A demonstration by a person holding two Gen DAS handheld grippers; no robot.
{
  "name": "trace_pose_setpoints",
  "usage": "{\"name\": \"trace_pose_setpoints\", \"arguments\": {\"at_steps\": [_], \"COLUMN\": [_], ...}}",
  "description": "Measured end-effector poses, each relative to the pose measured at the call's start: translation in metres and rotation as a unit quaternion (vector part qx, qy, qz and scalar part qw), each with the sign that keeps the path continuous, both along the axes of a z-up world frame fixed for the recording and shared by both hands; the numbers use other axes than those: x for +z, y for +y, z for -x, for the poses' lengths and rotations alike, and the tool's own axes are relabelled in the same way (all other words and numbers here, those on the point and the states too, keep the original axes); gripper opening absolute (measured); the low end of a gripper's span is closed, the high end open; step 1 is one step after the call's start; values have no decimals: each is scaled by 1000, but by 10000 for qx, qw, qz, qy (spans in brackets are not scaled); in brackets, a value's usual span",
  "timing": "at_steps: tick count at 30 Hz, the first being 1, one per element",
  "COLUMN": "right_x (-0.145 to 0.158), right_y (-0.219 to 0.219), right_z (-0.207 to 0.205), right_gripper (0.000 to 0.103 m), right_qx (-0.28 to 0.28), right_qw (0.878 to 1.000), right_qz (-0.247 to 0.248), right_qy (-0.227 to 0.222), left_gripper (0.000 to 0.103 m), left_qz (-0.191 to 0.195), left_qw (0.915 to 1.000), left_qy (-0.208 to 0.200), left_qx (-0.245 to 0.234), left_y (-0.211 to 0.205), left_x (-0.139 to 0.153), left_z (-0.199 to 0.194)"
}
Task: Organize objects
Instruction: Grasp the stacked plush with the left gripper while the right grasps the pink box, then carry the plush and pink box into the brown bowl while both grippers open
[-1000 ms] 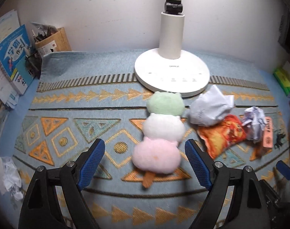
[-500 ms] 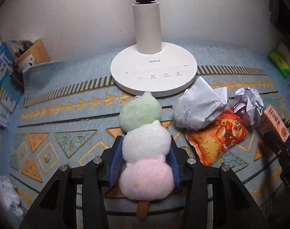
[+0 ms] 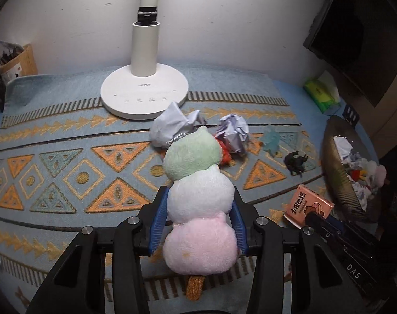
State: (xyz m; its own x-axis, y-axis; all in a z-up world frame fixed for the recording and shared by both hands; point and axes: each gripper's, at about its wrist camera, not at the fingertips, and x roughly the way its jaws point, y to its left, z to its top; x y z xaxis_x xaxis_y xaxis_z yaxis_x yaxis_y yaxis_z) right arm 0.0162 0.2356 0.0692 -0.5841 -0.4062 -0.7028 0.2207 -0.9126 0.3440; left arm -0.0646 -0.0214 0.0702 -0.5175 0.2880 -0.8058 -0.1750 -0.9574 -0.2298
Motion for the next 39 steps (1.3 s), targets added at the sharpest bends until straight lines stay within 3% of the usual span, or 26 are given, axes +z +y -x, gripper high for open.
{"name": "trace_pose_setpoints", "arguments": {"at_steps": [4, 8, 12, 19, 21, 26, 32, 35, 38, 39], "right_x": [14, 34, 56, 89, 91, 89, 81, 65, 53, 52], "right_y": [21, 48, 83, 127, 137, 154, 163, 161, 160, 161], "right_z": [-16, -27, -34, -41, -36, -18, -2, 10, 12, 9], "right_gripper": [18, 18, 18, 18, 18, 18, 18, 21, 41, 53], "right_qx": [-253, -568, -1085, -1758, -1916, -2198, -2259, -2298, -2443, -2498], "right_qw": [9995, 9976, 9915, 9749, 9707, 9631, 9559, 9531, 9485, 9471], "right_qz": [167, 153, 83, -388, -563, -884, -1341, -1691, -1848, -1841], "right_qy": [101, 368, 713, 1310, 1339, 1276, 1316, 1005, 807, 821], "left_gripper": [42, 42, 42, 42, 42, 42, 44, 47, 51, 53], "left_qz": [-501, -629, -627, -828, -720, 4, 97, -143, -142, -133], "left_qw": [9970, 9884, 9752, 9485, 9430, 9433, 9522, 9479, 9452, 9446], "left_qy": [14, 124, 220, 472, 535, 621, 338, 159, 360, 423], "left_qx": [-593, -1375, -2113, -3022, -3204, -3260, -3035, -3177, -3241, -3253], "left_y": [28, 71, 126, 205, 228, 274, 279, 272, 266, 264], "left_x": [15, 30, 40, 62, 64, 49, 26, 22, 27, 28], "left_z": [-6, -6, -5, -4, -3, -3, 7, 9, 4, 3]}}
